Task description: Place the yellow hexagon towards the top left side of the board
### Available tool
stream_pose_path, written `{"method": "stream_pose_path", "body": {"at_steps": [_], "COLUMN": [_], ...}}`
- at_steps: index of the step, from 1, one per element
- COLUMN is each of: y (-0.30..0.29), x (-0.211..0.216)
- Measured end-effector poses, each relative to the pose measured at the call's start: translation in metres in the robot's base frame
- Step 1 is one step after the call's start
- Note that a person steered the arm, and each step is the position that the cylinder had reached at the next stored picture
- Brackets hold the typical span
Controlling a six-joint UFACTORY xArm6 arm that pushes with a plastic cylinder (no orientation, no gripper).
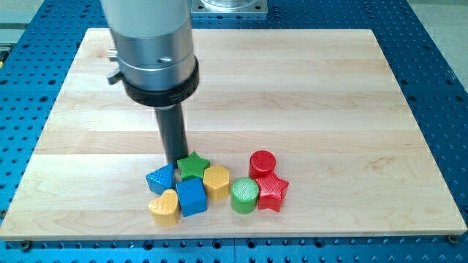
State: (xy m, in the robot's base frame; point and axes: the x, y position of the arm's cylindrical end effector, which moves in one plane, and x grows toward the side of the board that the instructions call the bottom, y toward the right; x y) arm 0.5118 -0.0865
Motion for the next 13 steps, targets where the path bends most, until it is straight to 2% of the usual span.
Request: {"method": "stream_pose_path", "body": {"at_steps": [1,2,3,4,5,6,7,8,9,11,13], "y": [-0.005,0.093,0.211,0.248,0.209,0.145,0.136,0.110,0.075,0.045,-0.025], "x": [-0.052,-0.106,-0.081,0.012,0.078,0.106,0.107,0.085,0.097,-0.022,-0.143]}}
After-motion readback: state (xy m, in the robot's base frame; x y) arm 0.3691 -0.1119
